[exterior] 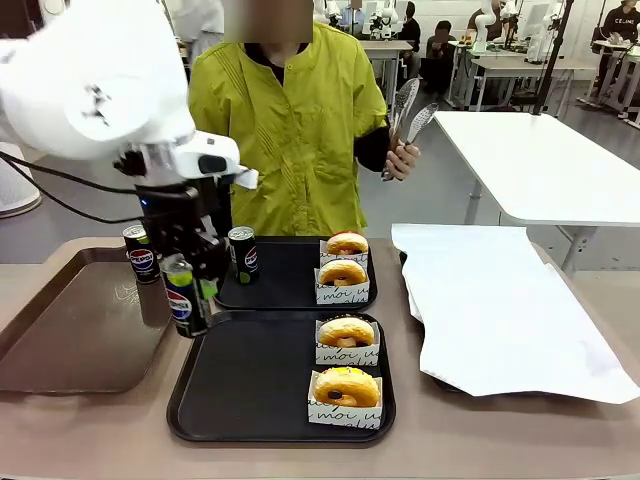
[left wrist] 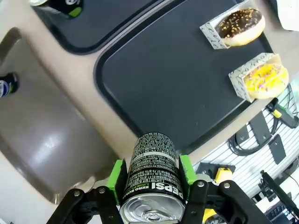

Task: Set up donuts and drinks on trays.
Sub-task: Pick up one Pepsi coke from the Handle tray and place it on the Flat Tray without a Pepsi coke.

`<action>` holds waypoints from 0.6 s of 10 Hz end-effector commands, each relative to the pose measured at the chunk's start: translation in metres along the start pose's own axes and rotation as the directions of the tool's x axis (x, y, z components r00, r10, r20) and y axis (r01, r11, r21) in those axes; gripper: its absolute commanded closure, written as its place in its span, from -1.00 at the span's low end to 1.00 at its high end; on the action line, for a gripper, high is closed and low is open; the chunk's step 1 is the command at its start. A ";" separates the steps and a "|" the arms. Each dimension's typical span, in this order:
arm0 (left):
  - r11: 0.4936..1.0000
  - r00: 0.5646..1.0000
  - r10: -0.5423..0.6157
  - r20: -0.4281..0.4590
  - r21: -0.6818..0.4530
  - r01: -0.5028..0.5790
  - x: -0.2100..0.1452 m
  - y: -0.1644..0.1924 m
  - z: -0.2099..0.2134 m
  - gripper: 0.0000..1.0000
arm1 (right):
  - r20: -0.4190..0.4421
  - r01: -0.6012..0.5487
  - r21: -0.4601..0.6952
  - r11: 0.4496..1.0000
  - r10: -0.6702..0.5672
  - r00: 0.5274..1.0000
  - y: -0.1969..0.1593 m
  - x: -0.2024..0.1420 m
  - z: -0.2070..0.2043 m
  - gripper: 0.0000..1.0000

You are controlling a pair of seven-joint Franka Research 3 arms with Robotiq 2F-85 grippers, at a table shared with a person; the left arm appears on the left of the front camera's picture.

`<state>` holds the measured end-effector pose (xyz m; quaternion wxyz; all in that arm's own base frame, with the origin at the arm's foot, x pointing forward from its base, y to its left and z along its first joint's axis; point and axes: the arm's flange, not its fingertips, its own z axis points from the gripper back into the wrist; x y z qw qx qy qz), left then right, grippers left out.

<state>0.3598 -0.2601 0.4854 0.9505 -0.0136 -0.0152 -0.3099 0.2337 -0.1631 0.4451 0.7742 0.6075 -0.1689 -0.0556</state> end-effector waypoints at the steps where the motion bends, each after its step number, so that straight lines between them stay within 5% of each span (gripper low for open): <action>1: 1.000 0.998 0.017 0.054 0.017 -0.018 0.008 -0.010 -0.018 -0.15 | 0.008 -0.018 0.007 1.000 0.018 1.000 0.000 0.000 -0.002 -1.00; 6: 0.999 0.998 0.016 0.068 0.030 -0.018 0.024 -0.019 -0.080 -0.15 | 0.008 -0.018 0.007 1.000 0.018 1.000 0.000 0.000 -0.002 -1.00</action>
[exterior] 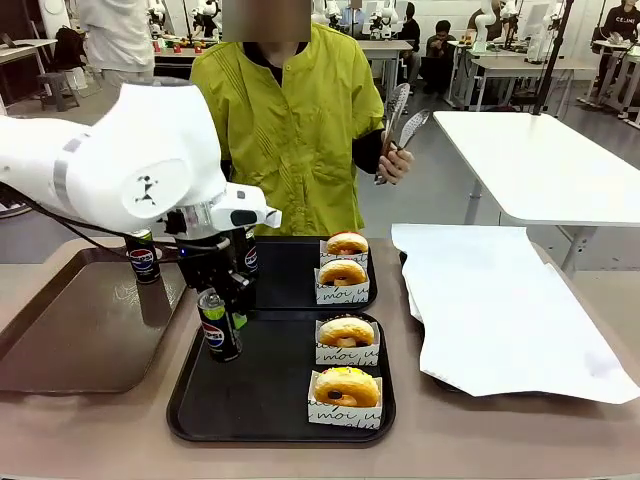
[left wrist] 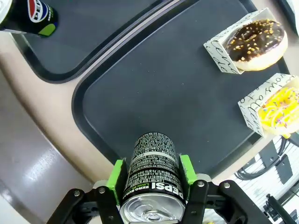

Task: Set up donuts and drinks on trays.
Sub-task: Pick up one Pepsi coke from the Handle tray and place it on the Flat Tray without a Pepsi coke.

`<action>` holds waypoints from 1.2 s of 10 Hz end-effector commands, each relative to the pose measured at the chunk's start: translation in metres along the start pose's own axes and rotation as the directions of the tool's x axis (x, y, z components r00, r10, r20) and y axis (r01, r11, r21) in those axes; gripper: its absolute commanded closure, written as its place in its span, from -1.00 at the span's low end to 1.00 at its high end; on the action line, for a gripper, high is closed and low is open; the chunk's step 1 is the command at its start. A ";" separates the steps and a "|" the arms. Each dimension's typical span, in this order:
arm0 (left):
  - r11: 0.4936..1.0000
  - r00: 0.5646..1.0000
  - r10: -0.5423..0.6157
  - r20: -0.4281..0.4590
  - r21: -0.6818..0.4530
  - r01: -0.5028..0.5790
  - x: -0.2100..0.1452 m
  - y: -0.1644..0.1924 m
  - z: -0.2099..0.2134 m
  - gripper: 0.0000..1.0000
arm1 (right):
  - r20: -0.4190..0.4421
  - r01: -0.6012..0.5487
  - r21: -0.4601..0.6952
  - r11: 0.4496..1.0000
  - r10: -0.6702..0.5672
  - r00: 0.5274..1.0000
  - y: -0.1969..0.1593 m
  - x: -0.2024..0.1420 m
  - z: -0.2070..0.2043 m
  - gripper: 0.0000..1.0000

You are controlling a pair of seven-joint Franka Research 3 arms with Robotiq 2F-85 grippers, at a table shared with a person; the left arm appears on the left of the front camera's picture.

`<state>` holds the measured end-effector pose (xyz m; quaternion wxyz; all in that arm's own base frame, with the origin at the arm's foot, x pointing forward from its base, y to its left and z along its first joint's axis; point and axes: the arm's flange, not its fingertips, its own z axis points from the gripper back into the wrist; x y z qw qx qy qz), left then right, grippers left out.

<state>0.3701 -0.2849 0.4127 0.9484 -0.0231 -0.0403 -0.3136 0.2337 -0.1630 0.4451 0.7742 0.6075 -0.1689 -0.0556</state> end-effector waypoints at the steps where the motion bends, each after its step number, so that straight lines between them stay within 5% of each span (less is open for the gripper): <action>1: 0.999 1.000 0.023 0.011 0.040 -0.024 0.007 -0.006 -0.016 -0.15 | 0.008 -0.018 0.007 1.000 0.018 1.000 0.000 0.000 -0.002 -1.00; 5: 0.996 0.999 0.017 0.039 0.085 -0.020 0.017 -0.001 -0.038 -0.15 | 0.008 -0.018 0.007 1.000 0.018 1.000 0.000 0.000 -0.002 -1.00; 6: 0.996 0.999 0.016 0.030 0.092 -0.018 0.018 -0.001 -0.038 -1.00 | 0.008 -0.018 0.007 1.000 0.018 1.000 0.000 0.000 -0.002 -1.00; 12: 0.995 1.000 0.031 -0.002 0.100 -0.031 0.009 -0.008 0.001 -1.00 | 0.008 -0.018 0.007 1.000 0.018 1.000 0.000 0.000 -0.002 -1.00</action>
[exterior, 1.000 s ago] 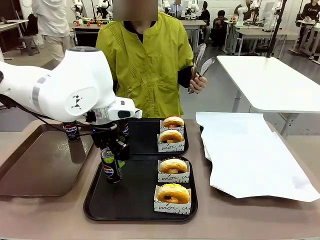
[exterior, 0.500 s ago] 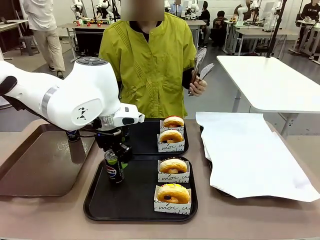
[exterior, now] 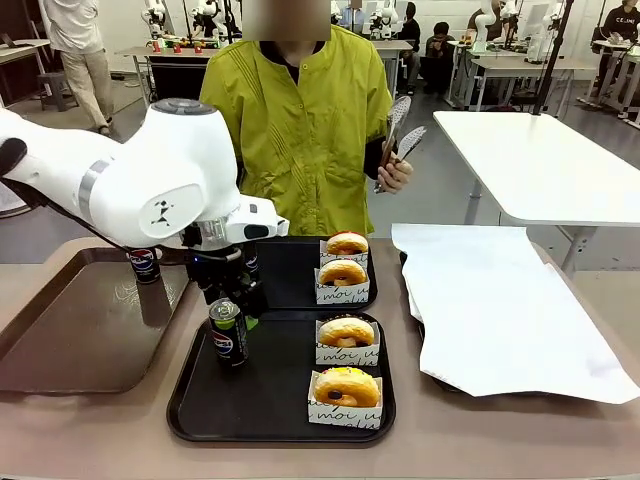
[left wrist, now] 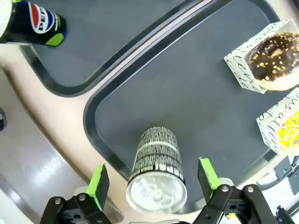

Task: Set up donuts and drinks on trays.
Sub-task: Pick up one Pepsi coke from the Handle tray and place it on the Flat Tray without a Pepsi coke.

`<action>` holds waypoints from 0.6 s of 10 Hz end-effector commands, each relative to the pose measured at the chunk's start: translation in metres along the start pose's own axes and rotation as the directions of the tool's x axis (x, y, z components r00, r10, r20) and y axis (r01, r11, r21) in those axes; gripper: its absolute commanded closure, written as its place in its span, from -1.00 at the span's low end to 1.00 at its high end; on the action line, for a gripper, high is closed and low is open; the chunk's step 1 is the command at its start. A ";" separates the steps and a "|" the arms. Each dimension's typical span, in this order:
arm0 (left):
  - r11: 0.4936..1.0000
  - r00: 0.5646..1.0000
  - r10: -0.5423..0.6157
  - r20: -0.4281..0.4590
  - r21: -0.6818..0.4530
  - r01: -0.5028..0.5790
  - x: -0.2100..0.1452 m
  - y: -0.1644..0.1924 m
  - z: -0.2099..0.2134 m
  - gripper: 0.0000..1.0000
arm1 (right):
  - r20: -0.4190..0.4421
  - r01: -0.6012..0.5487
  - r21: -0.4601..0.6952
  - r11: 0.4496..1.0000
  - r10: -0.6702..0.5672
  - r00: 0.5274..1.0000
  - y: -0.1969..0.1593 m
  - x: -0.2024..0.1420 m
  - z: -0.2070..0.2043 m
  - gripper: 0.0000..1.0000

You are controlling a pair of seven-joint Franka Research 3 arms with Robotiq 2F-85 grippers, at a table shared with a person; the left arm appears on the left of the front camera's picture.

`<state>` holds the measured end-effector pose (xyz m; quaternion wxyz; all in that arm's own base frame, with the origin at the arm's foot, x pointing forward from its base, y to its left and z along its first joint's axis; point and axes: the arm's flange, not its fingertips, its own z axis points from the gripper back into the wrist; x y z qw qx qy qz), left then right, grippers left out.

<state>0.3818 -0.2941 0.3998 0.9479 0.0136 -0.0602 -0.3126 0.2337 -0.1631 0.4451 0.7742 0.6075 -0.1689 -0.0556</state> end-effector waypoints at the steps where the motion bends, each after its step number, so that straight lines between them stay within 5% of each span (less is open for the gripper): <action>1: 0.998 0.997 0.058 -0.056 0.023 -0.057 -0.007 -0.007 0.028 -1.00 | 0.008 -0.018 0.007 1.000 0.018 1.000 0.000 0.000 -0.002 -1.00; 4: 0.982 0.977 0.190 -0.096 -0.001 -0.191 -0.017 -0.011 0.059 -1.00 | 0.008 -0.018 0.007 1.000 0.018 1.000 0.000 0.000 -0.002 -1.00; 6: 0.969 0.969 0.242 -0.048 -0.046 -0.244 -0.030 -0.011 0.079 -1.00 | 0.008 -0.018 0.007 1.000 0.018 1.000 0.000 0.000 -0.002 -1.00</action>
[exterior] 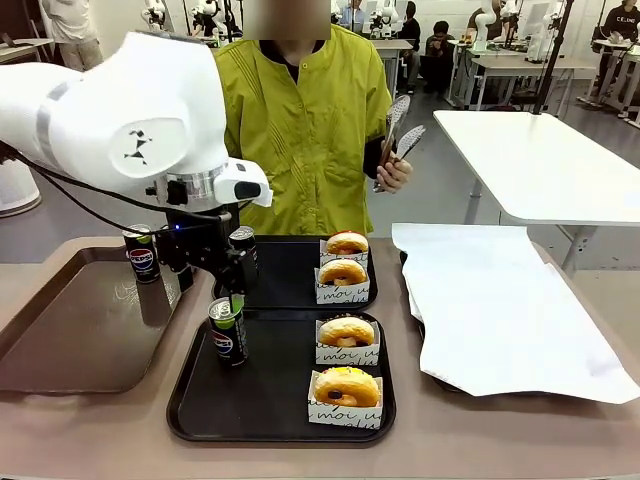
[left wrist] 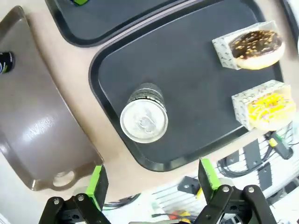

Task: Set up donuts and drinks on trays.
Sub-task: Pick up one Pepsi coke from the Handle tray and place it on the Flat Tray without a Pepsi coke.

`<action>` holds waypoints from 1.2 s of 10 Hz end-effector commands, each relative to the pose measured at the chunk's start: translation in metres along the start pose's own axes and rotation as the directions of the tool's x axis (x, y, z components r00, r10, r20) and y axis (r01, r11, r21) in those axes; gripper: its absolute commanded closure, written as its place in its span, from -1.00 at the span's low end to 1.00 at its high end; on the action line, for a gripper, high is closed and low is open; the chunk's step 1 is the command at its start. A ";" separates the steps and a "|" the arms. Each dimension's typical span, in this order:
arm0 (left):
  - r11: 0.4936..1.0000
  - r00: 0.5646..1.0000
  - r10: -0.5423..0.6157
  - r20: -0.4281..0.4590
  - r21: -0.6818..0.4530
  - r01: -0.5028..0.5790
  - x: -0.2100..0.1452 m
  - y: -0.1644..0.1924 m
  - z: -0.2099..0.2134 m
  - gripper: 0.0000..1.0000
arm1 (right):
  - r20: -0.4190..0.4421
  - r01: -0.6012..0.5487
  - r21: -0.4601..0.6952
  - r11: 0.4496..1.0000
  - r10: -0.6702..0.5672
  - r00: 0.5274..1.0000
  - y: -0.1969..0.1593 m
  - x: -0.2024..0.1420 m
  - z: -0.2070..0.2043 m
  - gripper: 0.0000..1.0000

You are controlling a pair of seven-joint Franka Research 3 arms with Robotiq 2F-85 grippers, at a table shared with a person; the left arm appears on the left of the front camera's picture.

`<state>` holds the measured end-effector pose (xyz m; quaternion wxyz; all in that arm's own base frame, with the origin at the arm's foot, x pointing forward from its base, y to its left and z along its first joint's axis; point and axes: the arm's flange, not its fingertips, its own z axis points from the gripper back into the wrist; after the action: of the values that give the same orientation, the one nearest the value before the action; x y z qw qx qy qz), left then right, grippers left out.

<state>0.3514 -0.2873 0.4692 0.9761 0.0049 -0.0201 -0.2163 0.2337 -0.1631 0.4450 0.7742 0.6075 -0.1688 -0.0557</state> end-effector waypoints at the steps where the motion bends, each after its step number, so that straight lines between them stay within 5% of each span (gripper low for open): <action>1: 0.998 0.997 0.044 0.056 -0.043 -0.041 -0.015 0.003 0.015 -1.00 | 0.008 -0.018 0.007 1.000 0.018 1.000 0.000 0.000 -0.002 -1.00; 10: 0.999 1.000 0.022 0.016 -0.026 -0.022 -0.005 0.000 0.009 -1.00 | 0.008 -0.018 0.007 1.000 0.018 1.000 0.000 0.000 -0.002 -1.00; 12: 0.992 0.992 0.124 0.002 -0.026 -0.124 0.009 0.059 0.024 -1.00 | 0.008 -0.018 0.007 1.000 0.018 1.000 0.000 0.000 -0.002 -1.00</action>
<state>0.3664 -0.2610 0.4835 0.9835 -0.0107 -0.0256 -0.1788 0.2337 -0.1631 0.4451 0.7742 0.6075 -0.1689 -0.0556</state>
